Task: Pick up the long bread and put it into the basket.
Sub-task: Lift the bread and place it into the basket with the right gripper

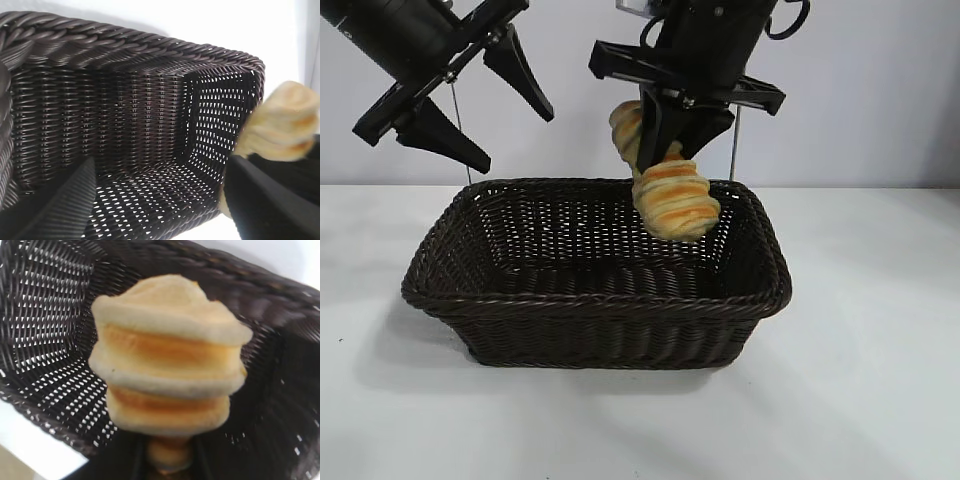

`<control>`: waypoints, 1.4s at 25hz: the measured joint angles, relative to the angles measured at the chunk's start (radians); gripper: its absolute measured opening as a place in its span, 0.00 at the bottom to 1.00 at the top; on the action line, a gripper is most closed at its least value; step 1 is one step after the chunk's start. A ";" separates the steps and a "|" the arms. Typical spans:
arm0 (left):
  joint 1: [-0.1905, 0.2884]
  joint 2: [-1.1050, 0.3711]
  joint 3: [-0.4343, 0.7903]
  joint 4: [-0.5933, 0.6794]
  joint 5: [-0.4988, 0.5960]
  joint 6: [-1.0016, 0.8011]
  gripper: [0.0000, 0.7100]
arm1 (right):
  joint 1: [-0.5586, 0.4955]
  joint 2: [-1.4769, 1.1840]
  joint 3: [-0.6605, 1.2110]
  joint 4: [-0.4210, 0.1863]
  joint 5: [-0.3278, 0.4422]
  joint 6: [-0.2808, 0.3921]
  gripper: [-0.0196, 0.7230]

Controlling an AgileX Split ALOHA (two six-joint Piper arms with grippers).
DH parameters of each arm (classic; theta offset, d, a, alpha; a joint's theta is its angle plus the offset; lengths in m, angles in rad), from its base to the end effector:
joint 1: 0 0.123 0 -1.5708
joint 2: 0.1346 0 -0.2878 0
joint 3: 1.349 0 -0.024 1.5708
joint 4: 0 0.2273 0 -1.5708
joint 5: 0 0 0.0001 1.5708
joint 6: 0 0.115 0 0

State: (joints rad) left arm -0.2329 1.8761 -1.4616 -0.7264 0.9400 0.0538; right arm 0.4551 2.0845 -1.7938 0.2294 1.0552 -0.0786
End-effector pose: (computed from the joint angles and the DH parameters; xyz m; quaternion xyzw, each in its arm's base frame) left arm 0.3626 -0.1494 0.2455 -0.0301 0.9379 -0.3267 0.1125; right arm 0.3825 0.2125 0.2231 -0.2199 0.9572 0.1341 0.1316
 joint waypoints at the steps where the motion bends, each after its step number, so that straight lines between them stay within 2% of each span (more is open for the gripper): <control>1: 0.000 0.000 0.000 0.000 0.000 0.000 0.74 | 0.000 0.009 0.000 0.011 -0.001 -0.005 0.21; 6: 0.000 0.000 0.000 0.000 0.000 0.000 0.74 | 0.000 0.023 0.000 0.040 -0.001 -0.026 0.21; 9: 0.000 0.000 0.000 0.000 0.000 0.000 0.74 | 0.000 0.023 0.000 0.040 0.003 -0.032 0.28; 12: 0.000 0.000 0.000 0.000 0.000 0.000 0.74 | 0.000 0.023 0.000 0.040 0.010 -0.036 0.50; 15: 0.000 0.000 0.000 0.000 0.000 0.000 0.74 | 0.000 0.023 0.000 0.040 0.017 -0.039 0.77; 17: 0.000 0.000 0.000 0.000 0.000 0.000 0.74 | 0.000 0.023 0.000 0.040 0.026 -0.039 0.85; 20: 0.000 0.000 0.000 0.000 0.000 0.000 0.74 | 0.000 0.023 0.000 0.040 0.048 -0.039 0.88; 27: 0.000 0.000 0.000 0.000 0.000 0.000 0.74 | -0.001 0.017 0.000 0.040 0.053 -0.039 0.89; 35: 0.000 0.000 0.000 0.000 0.000 0.001 0.74 | -0.064 -0.060 -0.001 0.114 0.065 -0.074 0.89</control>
State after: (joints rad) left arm -0.2329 1.8761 -1.4616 -0.7264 0.9400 0.0545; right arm 0.3914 2.0244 -1.7949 0.3432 1.1199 -0.1529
